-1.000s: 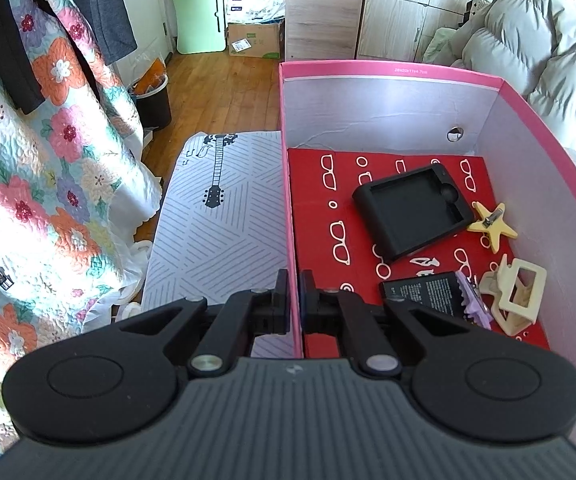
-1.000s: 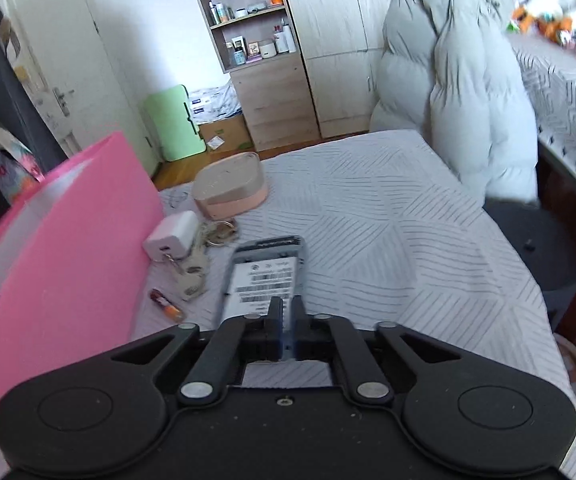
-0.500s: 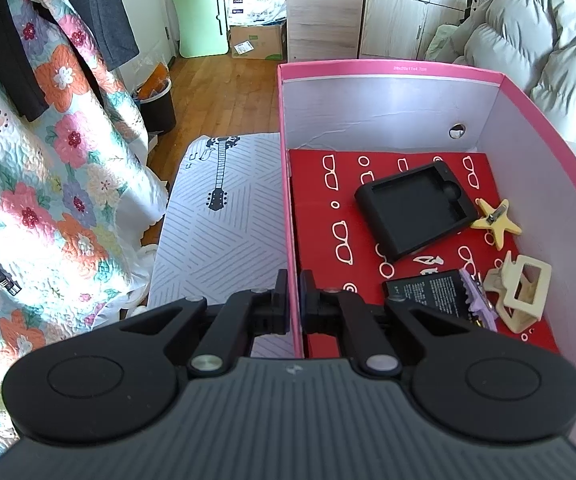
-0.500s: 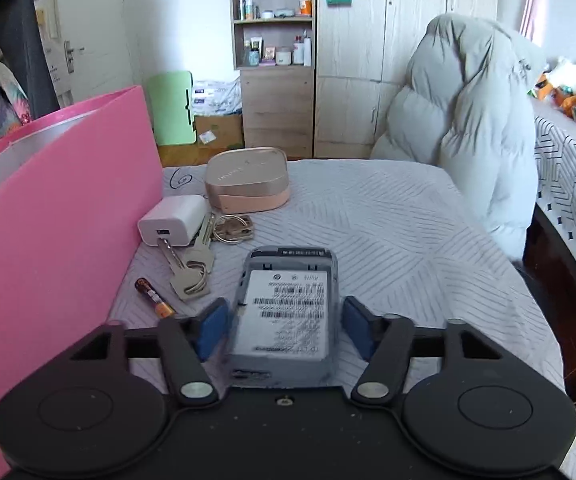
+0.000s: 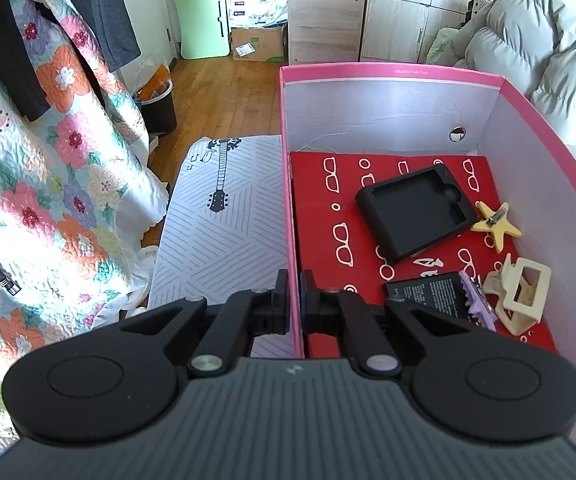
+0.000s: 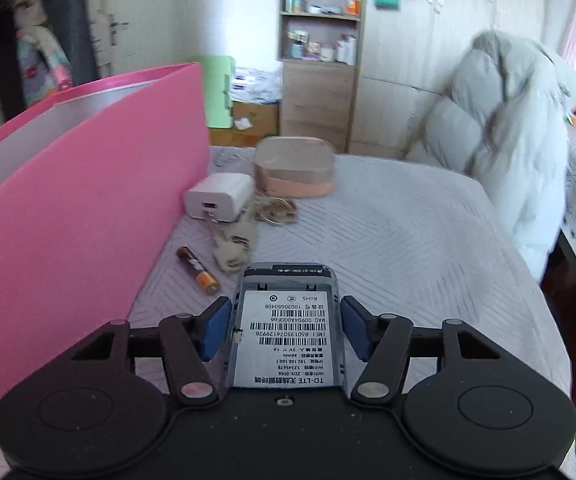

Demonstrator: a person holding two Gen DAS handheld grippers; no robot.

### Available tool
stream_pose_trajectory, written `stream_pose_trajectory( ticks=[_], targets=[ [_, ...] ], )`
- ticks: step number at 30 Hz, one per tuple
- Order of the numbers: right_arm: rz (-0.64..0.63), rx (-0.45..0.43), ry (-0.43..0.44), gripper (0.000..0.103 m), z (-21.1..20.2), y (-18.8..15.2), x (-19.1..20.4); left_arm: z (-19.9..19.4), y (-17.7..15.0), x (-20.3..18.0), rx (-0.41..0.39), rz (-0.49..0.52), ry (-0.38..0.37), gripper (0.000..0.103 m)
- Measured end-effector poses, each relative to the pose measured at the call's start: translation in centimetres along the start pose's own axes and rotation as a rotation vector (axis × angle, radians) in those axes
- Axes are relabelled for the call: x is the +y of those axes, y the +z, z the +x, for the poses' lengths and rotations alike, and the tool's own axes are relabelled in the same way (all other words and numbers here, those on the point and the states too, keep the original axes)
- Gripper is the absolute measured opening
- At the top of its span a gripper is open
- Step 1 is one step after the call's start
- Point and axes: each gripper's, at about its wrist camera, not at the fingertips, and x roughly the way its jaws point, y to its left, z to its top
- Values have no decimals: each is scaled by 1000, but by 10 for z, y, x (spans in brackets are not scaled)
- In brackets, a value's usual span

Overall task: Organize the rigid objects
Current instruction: 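Carry the grey router into the pink box onto the black case, release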

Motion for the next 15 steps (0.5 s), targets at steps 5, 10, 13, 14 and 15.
stream_pose_trajectory(
  ticks=[5, 10, 13, 14, 15],
  targets=[
    [-10, -7, -8, 65, -15, -10, 7, -1, -1, 1, -5, -4, -9, 4],
    [26, -44, -6, 65, -38, -13, 2, -2, -1, 1, -7, -2, -11, 4],
    [49, -76, 16, 65, -55, -5, -3, -2, -1, 0, -8, -1, -9, 4],
    [53, -89, 26, 65, -61, -1, -3, -2, -1, 0, -8, -1, -8, 4],
    [56, -106, 37, 65, -67, 4, -2, -2, -1, 0, -8, -2, -8, 4]
  ],
)
